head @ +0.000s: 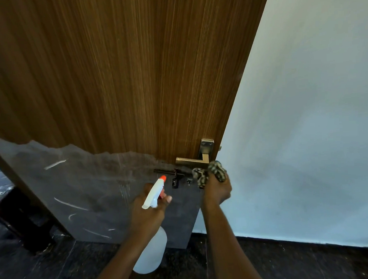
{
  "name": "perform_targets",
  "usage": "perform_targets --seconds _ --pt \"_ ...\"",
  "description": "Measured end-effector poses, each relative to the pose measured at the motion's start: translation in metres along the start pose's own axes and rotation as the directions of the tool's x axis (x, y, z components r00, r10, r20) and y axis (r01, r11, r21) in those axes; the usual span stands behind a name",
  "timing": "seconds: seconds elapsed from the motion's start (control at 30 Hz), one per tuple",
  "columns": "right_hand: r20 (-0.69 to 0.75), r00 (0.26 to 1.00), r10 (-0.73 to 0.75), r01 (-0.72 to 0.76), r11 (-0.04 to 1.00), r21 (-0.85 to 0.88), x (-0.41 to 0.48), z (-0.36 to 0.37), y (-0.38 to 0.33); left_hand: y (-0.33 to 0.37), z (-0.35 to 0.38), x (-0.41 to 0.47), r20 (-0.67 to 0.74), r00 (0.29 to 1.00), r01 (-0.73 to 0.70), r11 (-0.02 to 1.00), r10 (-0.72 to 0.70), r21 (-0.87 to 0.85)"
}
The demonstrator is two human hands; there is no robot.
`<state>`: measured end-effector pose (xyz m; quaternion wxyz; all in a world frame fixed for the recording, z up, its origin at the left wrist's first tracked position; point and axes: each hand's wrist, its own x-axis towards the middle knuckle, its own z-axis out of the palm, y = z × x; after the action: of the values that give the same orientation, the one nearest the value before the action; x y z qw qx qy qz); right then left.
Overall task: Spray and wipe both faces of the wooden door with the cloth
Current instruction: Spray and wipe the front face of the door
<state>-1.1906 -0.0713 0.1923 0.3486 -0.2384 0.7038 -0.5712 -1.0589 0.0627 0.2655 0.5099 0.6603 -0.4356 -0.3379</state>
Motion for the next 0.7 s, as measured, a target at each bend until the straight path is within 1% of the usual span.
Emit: perform_targets --seconds 0.03,0.07,0.13,0.17,0.23,0.3,0.37,0.47,0.57,0.63,0.7 --pt "-0.041 0.997 0.059 -0.056 0.996 0.068 0.004 -0.002 -0.005 -0.001 0.001 0.001 -0.004 1.000 -0.003 1.000 0.003 -0.002" --pt "-0.043 0.992 0.115 -0.109 0.987 0.122 0.004 -0.002 -0.009 -0.001 0.002 0.001 -0.011 1.000 0.006 1.000 -0.006 -0.012" --pt "0.018 0.979 0.205 -0.205 0.962 0.183 -0.004 0.005 -0.015 -0.003 0.004 -0.001 -0.035 0.999 0.005 1.000 -0.006 -0.029" --pt "0.072 0.965 0.252 -0.261 0.937 0.232 -0.012 0.010 -0.018 -0.003 0.005 -0.001 -0.043 0.999 -0.011 1.000 0.009 -0.028" --pt "0.219 0.912 0.346 -0.405 0.840 0.361 -0.027 0.022 -0.024 0.001 0.006 0.000 -0.062 0.998 -0.026 1.000 0.025 -0.010" --pt "0.352 0.857 0.377 -0.507 0.744 0.436 -0.041 0.033 -0.031 0.003 0.004 0.006 -0.107 0.994 -0.004 1.000 0.001 -0.026" --pt "0.443 0.815 0.374 -0.560 0.704 0.437 -0.051 0.044 -0.038 0.006 0.001 0.013 -0.148 0.989 0.005 1.000 -0.009 -0.025" --pt "0.558 0.760 0.332 -0.604 0.676 0.422 -0.059 0.057 -0.039 0.006 -0.010 0.021 -0.171 0.985 -0.033 0.999 0.039 0.040" --pt "0.668 0.675 0.313 -0.661 0.659 0.359 -0.060 0.059 -0.026 -0.003 -0.025 0.024 -0.194 0.978 -0.059 0.993 0.078 0.099" --pt "0.684 0.654 0.324 -0.670 0.668 0.324 -0.059 0.051 -0.010 -0.007 -0.031 0.023 -0.215 0.975 -0.044 0.994 0.063 0.096" --pt "0.666 0.659 0.348 -0.686 0.642 0.344 -0.053 0.035 0.012 -0.006 -0.034 0.017 -0.201 0.979 -0.033 0.999 0.039 0.032"
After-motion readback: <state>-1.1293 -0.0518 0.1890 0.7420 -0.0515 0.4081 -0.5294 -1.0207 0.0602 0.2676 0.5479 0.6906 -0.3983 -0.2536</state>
